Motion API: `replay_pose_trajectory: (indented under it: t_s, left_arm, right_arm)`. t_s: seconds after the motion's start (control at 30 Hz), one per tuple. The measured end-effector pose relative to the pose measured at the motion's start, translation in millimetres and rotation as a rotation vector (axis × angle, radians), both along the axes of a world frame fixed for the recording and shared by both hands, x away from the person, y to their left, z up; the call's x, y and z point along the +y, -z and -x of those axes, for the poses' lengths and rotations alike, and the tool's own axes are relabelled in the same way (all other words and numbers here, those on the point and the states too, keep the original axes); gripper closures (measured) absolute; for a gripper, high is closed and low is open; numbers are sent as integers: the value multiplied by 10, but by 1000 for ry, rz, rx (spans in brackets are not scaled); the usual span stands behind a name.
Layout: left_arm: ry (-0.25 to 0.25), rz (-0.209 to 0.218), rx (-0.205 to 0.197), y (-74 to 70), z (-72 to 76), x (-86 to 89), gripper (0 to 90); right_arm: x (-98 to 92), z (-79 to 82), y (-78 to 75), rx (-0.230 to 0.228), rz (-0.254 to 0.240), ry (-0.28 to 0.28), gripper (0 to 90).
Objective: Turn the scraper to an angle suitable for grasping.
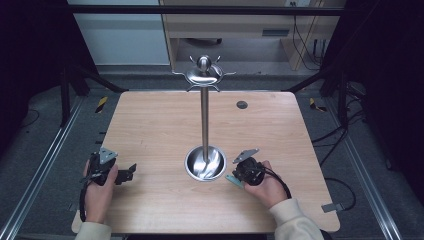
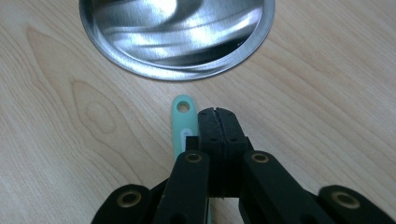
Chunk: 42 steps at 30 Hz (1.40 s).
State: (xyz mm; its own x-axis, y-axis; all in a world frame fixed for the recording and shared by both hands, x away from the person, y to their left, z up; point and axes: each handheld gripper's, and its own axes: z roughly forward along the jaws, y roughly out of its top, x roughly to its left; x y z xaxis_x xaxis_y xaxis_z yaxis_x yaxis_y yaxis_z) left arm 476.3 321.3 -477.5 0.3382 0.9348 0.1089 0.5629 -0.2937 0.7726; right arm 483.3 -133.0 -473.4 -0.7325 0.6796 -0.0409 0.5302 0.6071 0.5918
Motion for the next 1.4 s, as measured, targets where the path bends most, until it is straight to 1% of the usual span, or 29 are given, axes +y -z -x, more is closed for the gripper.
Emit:
replay_pose_trajectory:
  t_s: [0.1,0.2,0.27,0.3,0.33,0.37,0.43,0.5,0.57,0.63,0.67,0.7,0.73,0.8,0.87,0.9,0.93,0.97,1.0,1.07,1.17,1.2,1.27,1.3,1.4]
  left_arm:
    - [-5,4,1,1,4,4,23]
    - [-8,3,-1,-2,8,11,23]
    - [-10,2,-2,0,7,16,24]
    - [-12,4,0,1,7,20,24]
    - [-14,5,-2,-1,8,26,24]
    - [-17,6,-4,-4,12,35,25]
    - [-17,8,-3,-3,22,42,25]
    - [-19,14,-5,-8,32,44,25]
    - [-16,15,-12,-15,33,43,24]
    - [-16,13,-13,-16,33,42,25]
    - [-15,11,-8,-9,32,46,25]
    - [-15,11,-8,-9,32,46,25]
    - [-15,12,-8,-3,27,50,25]
    - [-15,12,-1,1,21,53,25]
    - [-17,14,-3,-1,21,53,25]
    - [-17,14,-3,-1,21,53,25]
    - [-17,12,-5,-4,22,51,25]
    - [-16,10,-5,-2,24,45,25]
    - [-16,10,-5,-2,24,45,25]
    - [-17,10,-3,1,25,45,25]
    - [-20,11,-4,2,28,50,25]
    - [-20,11,-3,3,29,53,25]
    - [-18,8,-1,1,30,56,25]
    - [-18,11,-1,-1,31,58,25]
    - [-18,13,-1,-2,31,59,25]
  right_arm:
    - [-4,14,-39,-10,6,-9,900]
    - [9,29,-76,-9,8,-9,900]
    - [30,26,-135,-10,5,-19,900]
    - [38,19,-155,-10,15,-28,900]
    - [38,19,-155,-10,15,-28,900]
    - [59,11,-199,-9,27,-31,900]
    - [83,4,-249,-1,32,-38,900]
    - [103,-7,-302,1,63,-52,899]
    - [129,-13,-343,20,75,-51,890]
    - [154,-24,-369,37,96,-61,882]
    - [169,-27,-378,46,107,-63,875]
    - [169,-27,-378,46,107,-63,875]
    - [192,-34,-395,62,128,-69,863]
    - [202,-47,-395,79,144,-83,859]
    - [213,-51,-382,99,166,-90,851]
    - [213,-51,-382,99,166,-90,851]
    - [220,-51,-373,106,178,-94,844]
    - [226,-58,-361,110,200,-112,832]
    - [226,-58,-361,110,200,-112,832]
    - [245,-65,-365,128,219,-114,811]
    - [253,-79,-370,133,230,-121,794]
    - [268,-88,-378,140,243,-127,777]
    - [276,-93,-375,144,246,-130,770]
    - [294,-105,-375,155,262,-135,754]
    - [306,-118,-372,163,268,-137,751]
